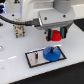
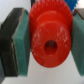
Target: Insert the blue gear onto the right peg, followed by the red gear
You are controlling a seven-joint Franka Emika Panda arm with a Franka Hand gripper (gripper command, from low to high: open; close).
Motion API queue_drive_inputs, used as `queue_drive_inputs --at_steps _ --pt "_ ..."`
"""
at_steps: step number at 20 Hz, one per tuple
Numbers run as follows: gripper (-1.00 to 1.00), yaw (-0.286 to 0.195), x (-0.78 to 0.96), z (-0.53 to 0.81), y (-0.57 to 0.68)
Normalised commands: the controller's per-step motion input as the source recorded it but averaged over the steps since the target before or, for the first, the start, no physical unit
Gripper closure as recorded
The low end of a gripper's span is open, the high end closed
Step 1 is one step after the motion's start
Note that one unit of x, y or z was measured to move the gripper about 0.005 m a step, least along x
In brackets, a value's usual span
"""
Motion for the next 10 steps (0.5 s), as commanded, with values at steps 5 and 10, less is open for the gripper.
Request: queue_drive_inputs --at_steps 5,10 --pt "1.0 0.0 0.64 0.07 -0.12" --pt "1.0 0.0 0.55 0.0 -0.19"
